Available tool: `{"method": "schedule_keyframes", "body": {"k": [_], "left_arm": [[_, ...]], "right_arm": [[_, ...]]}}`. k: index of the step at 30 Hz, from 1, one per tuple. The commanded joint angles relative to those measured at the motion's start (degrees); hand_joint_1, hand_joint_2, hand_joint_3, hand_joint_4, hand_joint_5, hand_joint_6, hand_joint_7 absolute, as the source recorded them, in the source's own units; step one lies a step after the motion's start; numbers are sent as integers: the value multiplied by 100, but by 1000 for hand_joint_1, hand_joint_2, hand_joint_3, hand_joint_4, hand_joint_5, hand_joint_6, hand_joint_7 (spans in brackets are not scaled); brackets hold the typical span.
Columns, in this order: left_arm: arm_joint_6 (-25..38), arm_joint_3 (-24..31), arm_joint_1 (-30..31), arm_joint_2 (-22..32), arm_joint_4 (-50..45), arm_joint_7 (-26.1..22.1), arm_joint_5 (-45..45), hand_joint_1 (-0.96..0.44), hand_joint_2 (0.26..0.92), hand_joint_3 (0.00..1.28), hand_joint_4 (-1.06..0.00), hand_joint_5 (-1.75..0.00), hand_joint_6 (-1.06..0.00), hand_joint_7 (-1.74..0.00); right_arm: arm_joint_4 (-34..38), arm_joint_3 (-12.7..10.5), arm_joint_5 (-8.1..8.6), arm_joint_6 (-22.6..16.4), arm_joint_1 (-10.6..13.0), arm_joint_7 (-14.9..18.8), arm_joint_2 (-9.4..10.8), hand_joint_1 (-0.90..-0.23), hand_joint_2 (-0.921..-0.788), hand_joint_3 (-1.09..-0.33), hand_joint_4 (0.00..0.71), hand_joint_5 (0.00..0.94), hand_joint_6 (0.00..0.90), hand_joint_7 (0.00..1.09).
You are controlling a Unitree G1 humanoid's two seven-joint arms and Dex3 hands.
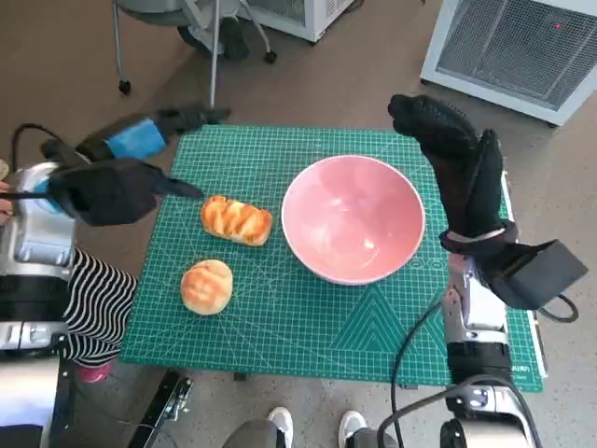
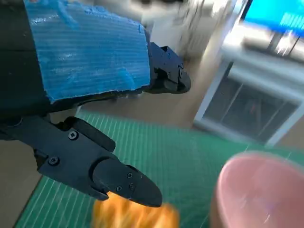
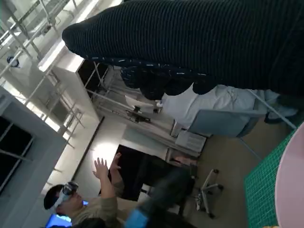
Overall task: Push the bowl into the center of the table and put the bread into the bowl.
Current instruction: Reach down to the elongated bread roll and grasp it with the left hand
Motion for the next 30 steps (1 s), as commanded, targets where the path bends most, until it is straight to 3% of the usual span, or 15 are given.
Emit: {"method": "schedule_keyframes", "body": {"k": [1, 18, 30], "left_arm": [[-182, -202, -301, -27, 310, -55, 131, -335, 770, 2, -157, 0, -334, -23], [-368, -849, -803, -432, 1665, -7, 576, -277, 766, 0, -157, 0, -325, -4], [-168, -1238, -973, -688, 2242, 436, 1048, -242, 757, 0, -159, -1, -318, 0]], "right_arm": [[100, -27, -51, 20, 29, -46, 3, -693, -921, -698, 149, 1, 84, 356], [98, -48, -41, 25, 59, -17, -51, -694, -921, -701, 152, 2, 77, 374], [29, -53, -48, 68, 103, -21, -73, -695, -921, -699, 154, 2, 74, 383]]}}
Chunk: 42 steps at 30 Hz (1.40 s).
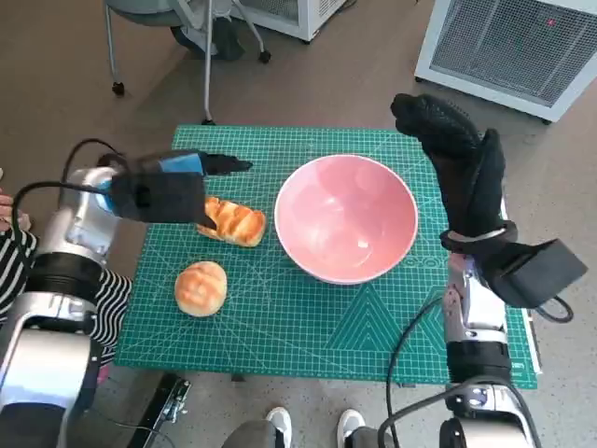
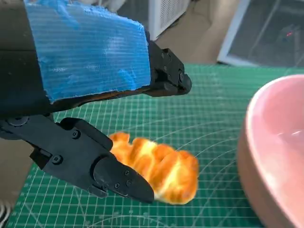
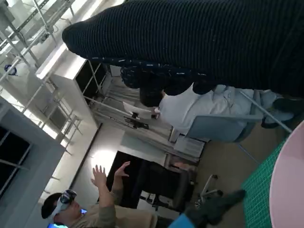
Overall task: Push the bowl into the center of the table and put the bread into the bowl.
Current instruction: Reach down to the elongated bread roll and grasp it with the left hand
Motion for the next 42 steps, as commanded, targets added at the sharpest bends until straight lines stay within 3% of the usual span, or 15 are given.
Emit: {"method": "schedule_keyframes", "body": {"k": [1, 20, 28, 35, 42], "left_arm": [[126, -194, -181, -133, 207, 243, 242, -239, 757, 0, -159, -1, -318, 0], [678, -817, -366, -692, 1017, 655, 865, -280, 761, 2, -161, 0, -309, 0], [824, -868, -292, -912, 1152, 965, 918, -206, 764, 2, -177, -7, -338, -13], [933, -1030, -183, -1091, 1229, 1328, 1066, -81, 797, 15, -244, -24, -413, -37], [984, -1227, -157, -1200, 1343, 1612, 1246, -26, 833, 20, -428, -56, -530, -63]], "right_arm": [[-14, -6, -52, 100, 117, -13, -49, -694, -921, -699, 153, 2, 73, 384], [-75, 11, -108, 122, 172, -50, -83, -694, -921, -703, 154, 1, 68, 396], [-75, 10, -87, 126, 188, -43, -112, -696, -921, -702, 155, 2, 66, 400], [-68, 21, -110, 119, 194, -66, -110, -697, -921, -701, 156, 2, 66, 404], [-87, 26, -105, 124, 213, -57, -121, -697, -921, -701, 156, 1, 64, 407]]}}
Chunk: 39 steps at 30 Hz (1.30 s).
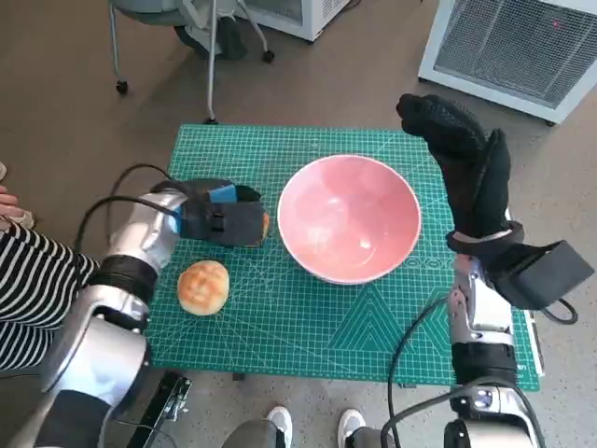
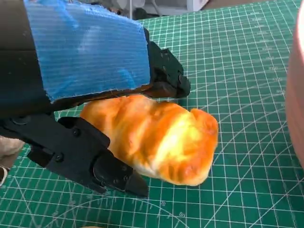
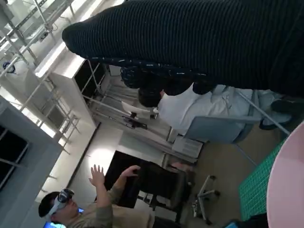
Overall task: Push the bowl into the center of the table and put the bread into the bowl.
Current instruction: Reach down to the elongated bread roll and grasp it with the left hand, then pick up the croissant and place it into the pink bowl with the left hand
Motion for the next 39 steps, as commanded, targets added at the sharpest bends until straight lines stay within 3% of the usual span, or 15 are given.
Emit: {"method": "schedule_keyframes", "body": {"k": [1, 11, 13, 14, 18, 19, 21, 22, 24, 28, 39], "left_arm": [[5, -163, 66, -93, 126, 173, 161, -26, 837, 20, -472, -70, -557, -74], [-83, -269, 42, -37, 150, 407, 218, -27, 870, 9, -782, -161, -730, -220], [-94, -262, 34, -25, 153, 438, 217, -25, 873, 6, -783, -207, -698, -320], [-103, -254, 31, -14, 151, 454, 211, -23, 877, 4, -747, -342, -641, -484], [-153, -219, 27, 36, 147, 522, 182, -20, 883, 2, -679, -561, -591, -655], [-176, -201, 20, 55, 137, 539, 167, -142, 897, 53, -672, -599, -593, -891], [-214, -164, 4, 87, 122, 557, 135, -247, 909, 101, -659, -656, -590, -1102], [-230, -146, -2, 101, 116, 562, 121, -158, 913, 117, -647, -852, -559, -1179], [-265, -100, -25, 134, 90, 560, 88, -81, 917, 134, -633, -1028, -528, -1247], [-339, 29, -95, 217, 33, 535, -9, -21, 920, 146, -625, -1166, -503, -1296], [-538, 467, -372, 513, -422, 409, -343, 0, 921, 143, -637, -1241, -501, -1265]], "right_arm": [[-2, 13, -91, 84, 159, -26, -24, -697, -921, -701, 156, 1, 64, 407], [-35, 6, -71, 98, 181, -7, -50, -699, -921, -700, 158, 2, 62, 411], [-33, 3, -64, 98, 185, -2, -54, -700, -921, -700, 159, 2, 62, 412], [-27, 0, -58, 100, 183, 1, -56, -700, -921, -699, 160, 3, 63, 413], [-13, -6, -43, 101, 188, 10, -57, -701, -921, -698, 161, 3, 66, 416], [-17, -4, -44, 101, 193, 9, -56, -701, -921, -698, 161, 3, 66, 416], [-12, -2, -49, 99, 195, 7, -55, -701, -921, -698, 161, 3, 64, 416], [-12, -1, -52, 98, 198, 6, -54, -700, -921, -698, 161, 3, 62, 416], [0, 0, -57, 94, 196, 4, -54, -698, -921, -698, 161, 3, 59, 415], [22, 2, -72, 87, 190, 0, -59, -693, -921, -703, 162, 2, 53, 415], [3, -1, -79, 68, 208, 4, -85, -692, -921, -714, 160, 1, 48, 418]]}}
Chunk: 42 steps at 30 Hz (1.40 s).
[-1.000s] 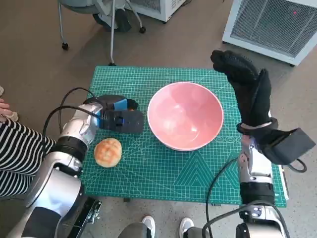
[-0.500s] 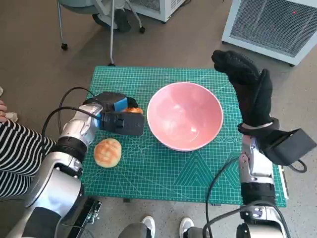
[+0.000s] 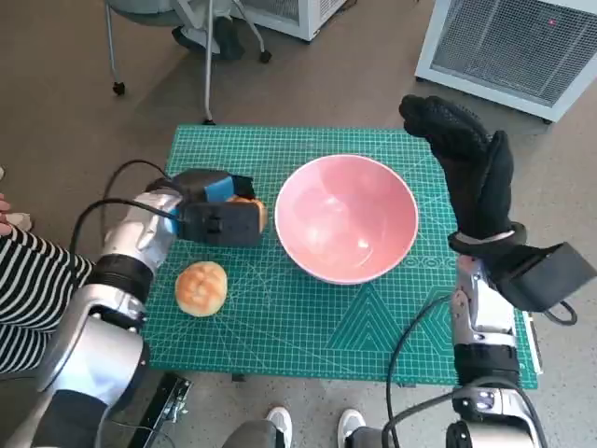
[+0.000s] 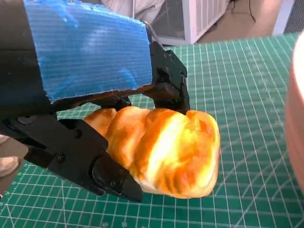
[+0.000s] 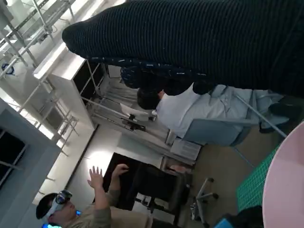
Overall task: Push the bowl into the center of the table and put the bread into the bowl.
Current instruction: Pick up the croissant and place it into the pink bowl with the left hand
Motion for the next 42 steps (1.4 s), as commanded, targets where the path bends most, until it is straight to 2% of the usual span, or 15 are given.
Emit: {"method": "schedule_keyframes", "body": {"k": [1, 5, 13, 20, 26, 32, 42], "left_arm": [[-146, 264, -341, 250, -378, -89, -238, 1, 921, 141, -638, -1243, -503, -1259], [-293, 486, -329, 394, -810, -119, -424, 1, 921, 127, -657, -1224, -517, -1244], [-638, 1041, 38, 640, -2264, -50, -874, 1, 920, 98, -691, -1166, -547, -1237], [-354, 1367, 379, 618, -3765, -209, -1122, 1, 920, 95, -698, -1171, -549, -1226], [5, 1421, 586, 429, -4758, -439, -1199, 1, 920, 93, -701, -1183, -550, -1211], [4, 1278, 587, 171, -4914, -589, -1208, 1, 921, 74, -718, -1178, -578, -1166], [-236, 838, 318, -396, -4214, -709, -1038, 1, 921, 95, -662, -1168, -581, -1231]], "right_arm": [[59, -2, -79, 53, 162, 5, -36, -692, -921, -714, 160, 1, 48, 418], [73, -8, -73, 41, 157, 7, -45, -691, -921, -715, 159, 1, 47, 419], [81, -15, -28, 39, 164, 46, -43, -696, -921, -717, 160, 1, 47, 422], [106, -21, -35, 9, 152, 53, -61, -697, -921, -716, 161, 1, 47, 424], [89, -29, -5, 28, 148, 58, -50, -700, -921, -717, 161, 1, 47, 425], [83, -41, 52, 44, 154, 94, -23, -702, -921, -717, 162, 1, 46, 426], [-6, -73, 104, 97, 222, 121, -40, -704, -921, -712, 162, 1, 47, 428]]}}
